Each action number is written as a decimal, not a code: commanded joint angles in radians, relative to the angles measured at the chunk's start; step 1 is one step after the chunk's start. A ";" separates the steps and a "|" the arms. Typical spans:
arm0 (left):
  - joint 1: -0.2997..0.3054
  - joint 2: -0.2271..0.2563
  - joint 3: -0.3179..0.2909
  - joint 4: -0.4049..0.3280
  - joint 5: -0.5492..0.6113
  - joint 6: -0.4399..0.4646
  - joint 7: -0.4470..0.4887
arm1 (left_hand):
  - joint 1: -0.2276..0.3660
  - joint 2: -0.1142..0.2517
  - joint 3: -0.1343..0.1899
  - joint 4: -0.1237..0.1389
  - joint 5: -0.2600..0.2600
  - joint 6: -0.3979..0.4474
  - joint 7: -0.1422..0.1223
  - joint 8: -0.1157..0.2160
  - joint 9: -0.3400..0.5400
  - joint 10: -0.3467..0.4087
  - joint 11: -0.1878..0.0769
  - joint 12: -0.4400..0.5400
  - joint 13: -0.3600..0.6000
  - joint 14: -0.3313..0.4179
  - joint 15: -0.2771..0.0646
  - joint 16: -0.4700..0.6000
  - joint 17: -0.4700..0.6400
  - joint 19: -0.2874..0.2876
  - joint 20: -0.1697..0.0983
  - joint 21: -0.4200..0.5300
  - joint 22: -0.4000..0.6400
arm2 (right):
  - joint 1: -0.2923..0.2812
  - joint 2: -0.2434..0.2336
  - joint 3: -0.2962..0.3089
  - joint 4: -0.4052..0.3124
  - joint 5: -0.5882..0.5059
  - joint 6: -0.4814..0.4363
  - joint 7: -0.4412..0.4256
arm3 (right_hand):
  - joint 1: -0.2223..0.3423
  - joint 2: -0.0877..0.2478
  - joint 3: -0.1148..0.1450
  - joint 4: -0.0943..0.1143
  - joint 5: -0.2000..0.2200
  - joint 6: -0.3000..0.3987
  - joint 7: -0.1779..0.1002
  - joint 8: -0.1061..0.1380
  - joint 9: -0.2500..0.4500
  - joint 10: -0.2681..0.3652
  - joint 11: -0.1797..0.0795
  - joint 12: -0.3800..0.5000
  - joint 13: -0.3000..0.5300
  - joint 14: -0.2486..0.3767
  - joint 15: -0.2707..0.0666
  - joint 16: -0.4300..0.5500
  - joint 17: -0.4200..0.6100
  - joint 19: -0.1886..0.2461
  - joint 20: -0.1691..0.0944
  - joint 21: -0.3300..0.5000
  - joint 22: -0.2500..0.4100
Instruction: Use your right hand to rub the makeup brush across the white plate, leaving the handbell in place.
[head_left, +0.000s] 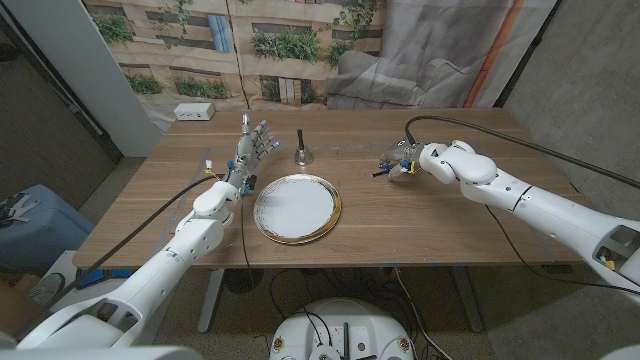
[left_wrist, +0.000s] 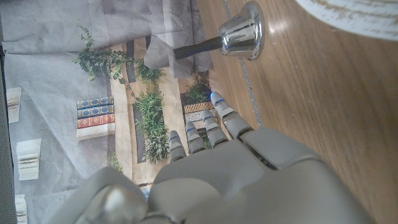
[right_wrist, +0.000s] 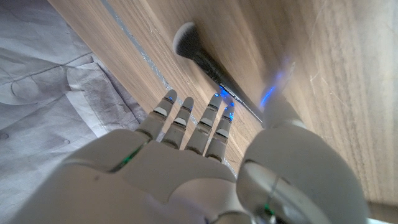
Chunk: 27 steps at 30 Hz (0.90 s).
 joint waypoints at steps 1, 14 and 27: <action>0.001 0.000 0.000 -0.001 0.000 0.000 0.000 | 0.000 0.015 0.000 0.007 0.007 0.001 -0.007 0.003 0.002 0.002 -0.008 0.007 0.003 0.009 -0.013 0.003 0.002 0.005 0.001 0.006 0.005 | 0.014 0.012 -0.008 0.014 -0.009 0.009 0.010 | 0.020 0.008 -0.003 0.004 -0.004 0.029 0.001 0.015 0.006 0.029 -0.003 -0.002 0.002 0.021 -0.110 0.013 0.005 0.005 -0.004 -0.003 0.005; 0.001 0.000 0.000 -0.001 0.000 0.000 0.000 | 0.000 0.015 0.000 0.007 0.007 0.001 -0.007 0.004 0.002 0.002 -0.005 0.007 0.003 0.009 -0.013 0.003 0.002 0.006 0.001 0.007 0.005 | 0.013 0.020 -0.015 0.035 -0.029 0.005 -0.045 | 0.070 0.039 -0.029 0.001 -0.013 0.152 0.001 0.051 0.009 0.138 -0.006 -0.011 0.006 0.072 -0.145 0.044 0.018 0.026 -0.020 -0.003 0.005; 0.000 0.000 0.000 0.000 0.000 0.000 0.000 | 0.000 0.015 0.000 0.007 0.007 0.001 -0.007 0.004 0.002 0.001 -0.007 0.007 0.003 0.010 -0.014 0.003 0.002 0.006 0.001 0.006 0.005 | 0.017 0.025 -0.028 0.059 -0.047 0.009 -0.084 | 0.157 0.032 -0.071 0.001 -0.020 0.284 0.001 0.103 0.021 0.259 -0.008 -0.015 0.010 0.127 -0.149 0.086 0.036 0.045 -0.022 -0.004 0.005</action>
